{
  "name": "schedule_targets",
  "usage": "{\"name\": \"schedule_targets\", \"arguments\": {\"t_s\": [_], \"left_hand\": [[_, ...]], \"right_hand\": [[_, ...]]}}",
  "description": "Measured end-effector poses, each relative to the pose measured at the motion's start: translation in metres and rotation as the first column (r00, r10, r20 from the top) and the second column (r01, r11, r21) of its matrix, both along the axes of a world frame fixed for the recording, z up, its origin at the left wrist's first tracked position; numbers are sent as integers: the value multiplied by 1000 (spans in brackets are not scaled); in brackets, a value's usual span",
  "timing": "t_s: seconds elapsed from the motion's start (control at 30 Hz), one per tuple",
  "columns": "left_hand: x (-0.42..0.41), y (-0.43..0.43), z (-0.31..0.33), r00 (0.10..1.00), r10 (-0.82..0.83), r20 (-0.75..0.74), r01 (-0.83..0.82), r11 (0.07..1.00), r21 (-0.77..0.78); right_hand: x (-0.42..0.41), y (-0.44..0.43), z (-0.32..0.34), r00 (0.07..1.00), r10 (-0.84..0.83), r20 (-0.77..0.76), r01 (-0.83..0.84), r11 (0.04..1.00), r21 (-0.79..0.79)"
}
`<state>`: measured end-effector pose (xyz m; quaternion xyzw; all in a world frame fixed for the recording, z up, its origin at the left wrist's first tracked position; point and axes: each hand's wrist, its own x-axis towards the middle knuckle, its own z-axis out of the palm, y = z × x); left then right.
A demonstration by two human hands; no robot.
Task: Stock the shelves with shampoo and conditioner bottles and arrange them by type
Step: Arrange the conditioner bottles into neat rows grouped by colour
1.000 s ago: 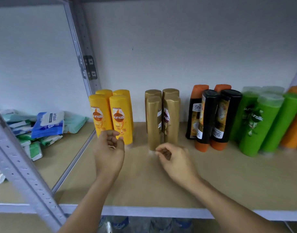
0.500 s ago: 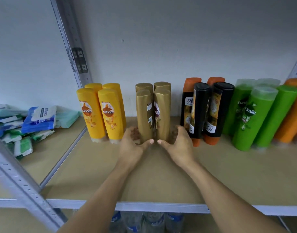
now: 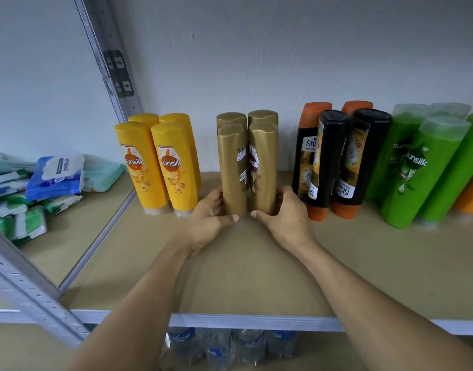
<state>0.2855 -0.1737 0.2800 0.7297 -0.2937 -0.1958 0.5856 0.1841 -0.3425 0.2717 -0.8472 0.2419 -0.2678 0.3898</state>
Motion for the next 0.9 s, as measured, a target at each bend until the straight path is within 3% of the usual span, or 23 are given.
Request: {"name": "schedule_targets", "arguments": {"t_s": [0.2, 0.47, 0.73, 0.9], "left_hand": [[5, 3, -2, 1000, -17, 7, 16, 1000, 24], [5, -2, -4, 993, 69, 99, -81, 989, 122], [-8, -13, -3, 938, 233, 257, -279, 948, 156], [-10, -22, -6, 866, 364, 342, -417, 904, 94]], "right_hand": [[-2, 3, 2, 1000, 3, 1, -3, 1000, -6], [-6, 1, 7, 999, 38, -21, -37, 999, 37], [-7, -8, 11, 992, 102, -77, -94, 990, 107], [-8, -12, 13, 983, 149, -105, -134, 980, 145]]}}
